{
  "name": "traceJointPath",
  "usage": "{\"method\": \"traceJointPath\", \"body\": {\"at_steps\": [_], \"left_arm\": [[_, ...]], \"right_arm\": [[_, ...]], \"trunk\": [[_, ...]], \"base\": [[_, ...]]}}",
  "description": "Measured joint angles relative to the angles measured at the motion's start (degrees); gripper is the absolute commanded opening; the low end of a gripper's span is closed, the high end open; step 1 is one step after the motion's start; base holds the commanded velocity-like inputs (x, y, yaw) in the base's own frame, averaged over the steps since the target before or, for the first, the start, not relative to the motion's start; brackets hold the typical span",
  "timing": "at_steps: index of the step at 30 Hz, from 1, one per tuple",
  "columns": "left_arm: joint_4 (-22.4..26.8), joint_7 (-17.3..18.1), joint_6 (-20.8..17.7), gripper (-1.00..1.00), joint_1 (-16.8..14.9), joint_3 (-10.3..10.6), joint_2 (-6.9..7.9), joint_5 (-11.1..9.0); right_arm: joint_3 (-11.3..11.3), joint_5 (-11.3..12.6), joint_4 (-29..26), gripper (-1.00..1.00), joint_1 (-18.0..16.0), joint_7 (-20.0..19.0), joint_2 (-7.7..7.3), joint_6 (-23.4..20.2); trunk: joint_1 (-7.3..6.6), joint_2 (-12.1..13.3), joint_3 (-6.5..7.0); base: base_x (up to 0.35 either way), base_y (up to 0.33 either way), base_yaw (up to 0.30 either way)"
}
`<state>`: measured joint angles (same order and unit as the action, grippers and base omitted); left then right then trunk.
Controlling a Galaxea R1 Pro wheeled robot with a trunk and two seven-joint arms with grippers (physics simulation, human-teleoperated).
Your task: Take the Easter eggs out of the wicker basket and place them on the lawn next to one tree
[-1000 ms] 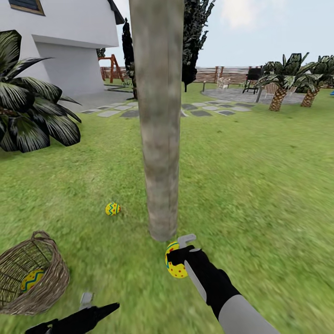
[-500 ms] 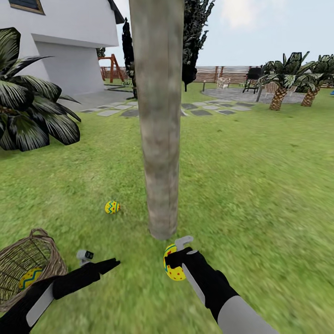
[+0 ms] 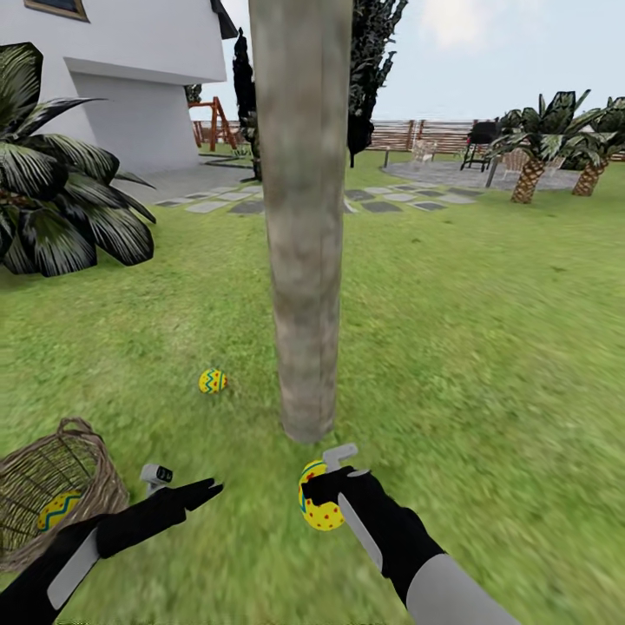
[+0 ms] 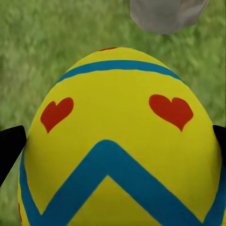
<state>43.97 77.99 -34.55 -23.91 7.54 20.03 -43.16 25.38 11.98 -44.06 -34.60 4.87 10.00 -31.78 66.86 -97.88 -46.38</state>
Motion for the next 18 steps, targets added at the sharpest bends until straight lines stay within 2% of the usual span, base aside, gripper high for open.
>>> {"method": "traceJointPath", "body": {"at_steps": [9, 18], "left_arm": [[0.0, 0.0, 0.0, 1.00, 0.0, 0.0, -0.01, 0.0], [0.0, 0.0, 0.0, 1.00, 0.0, 0.1, -0.39, 0.0]], "right_arm": [[-0.1, 0.1, 0.1, -1.00, 0.0, 0.1, 0.00, 0.0], [-0.2, 0.1, 0.2, -1.00, 0.0, 0.1, 0.00, 0.2]], "trunk": [[1.98, -3.6, -2.36], [3.95, -7.2, -4.76]], "base": [[0.000, 0.000, 0.075], [0.000, 0.000, 0.007]]}}
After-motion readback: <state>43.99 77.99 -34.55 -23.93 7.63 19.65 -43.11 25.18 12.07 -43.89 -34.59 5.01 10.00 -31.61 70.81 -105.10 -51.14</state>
